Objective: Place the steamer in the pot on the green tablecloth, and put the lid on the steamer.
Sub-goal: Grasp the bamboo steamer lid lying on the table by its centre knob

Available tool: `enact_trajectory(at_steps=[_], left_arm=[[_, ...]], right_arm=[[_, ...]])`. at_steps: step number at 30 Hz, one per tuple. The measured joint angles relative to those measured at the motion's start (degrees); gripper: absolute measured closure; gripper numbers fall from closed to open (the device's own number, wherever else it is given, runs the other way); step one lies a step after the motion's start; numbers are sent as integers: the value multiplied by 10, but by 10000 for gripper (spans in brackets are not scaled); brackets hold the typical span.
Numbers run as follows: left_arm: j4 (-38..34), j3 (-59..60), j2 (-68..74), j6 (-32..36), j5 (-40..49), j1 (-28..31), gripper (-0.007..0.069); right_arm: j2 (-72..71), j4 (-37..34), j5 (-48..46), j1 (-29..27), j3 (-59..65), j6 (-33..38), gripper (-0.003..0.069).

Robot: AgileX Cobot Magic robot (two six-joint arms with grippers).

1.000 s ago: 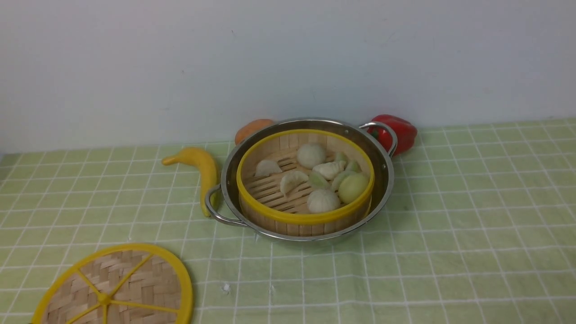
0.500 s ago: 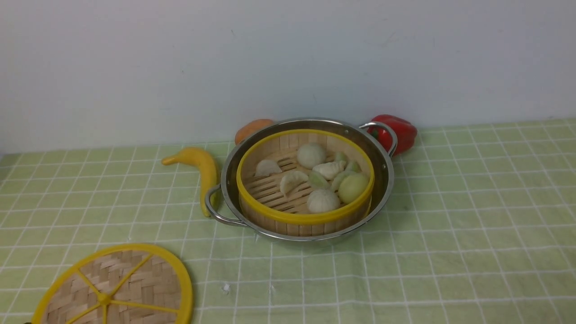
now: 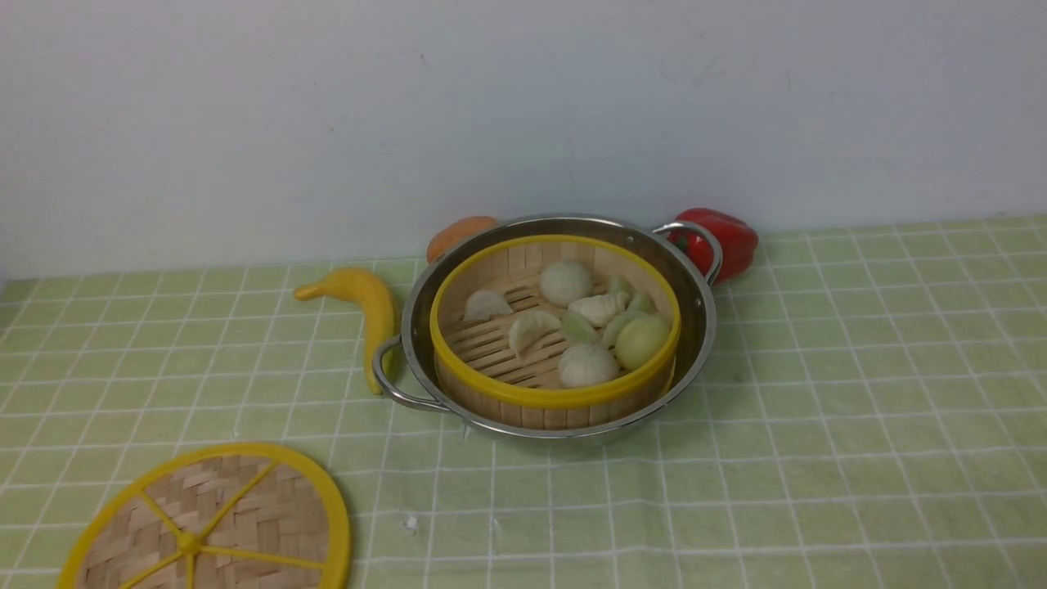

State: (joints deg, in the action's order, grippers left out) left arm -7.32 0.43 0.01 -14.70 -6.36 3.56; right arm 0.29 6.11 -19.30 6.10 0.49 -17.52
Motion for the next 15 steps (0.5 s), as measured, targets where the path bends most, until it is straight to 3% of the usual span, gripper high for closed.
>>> enact_trajectory(at_steps=[3, 5, 9, 11, 13, 15], left_arm=[[-1, -13, 0, -9, 10, 0, 382], [1, -55, -1, -12, 69, 0, 382], [52, -207, 58, 3, 314, 0, 382], [73, -246, 88, 3, 391, 0, 382], [101, -323, 164, 5, 540, 0, 382], [109, -360, 227, 6, 621, 0, 382]], right_arm=[[0, 0, 0, 0, 0, 0, 419], [0, 0, 0, 0, 0, 0, 419], [0, 0, 0, 0, 0, 0, 419], [0, 0, 0, 0, 0, 0, 419], [0, 0, 0, 0, 0, -6, 419], [0, 0, 0, 0, 0, -9, 419]])
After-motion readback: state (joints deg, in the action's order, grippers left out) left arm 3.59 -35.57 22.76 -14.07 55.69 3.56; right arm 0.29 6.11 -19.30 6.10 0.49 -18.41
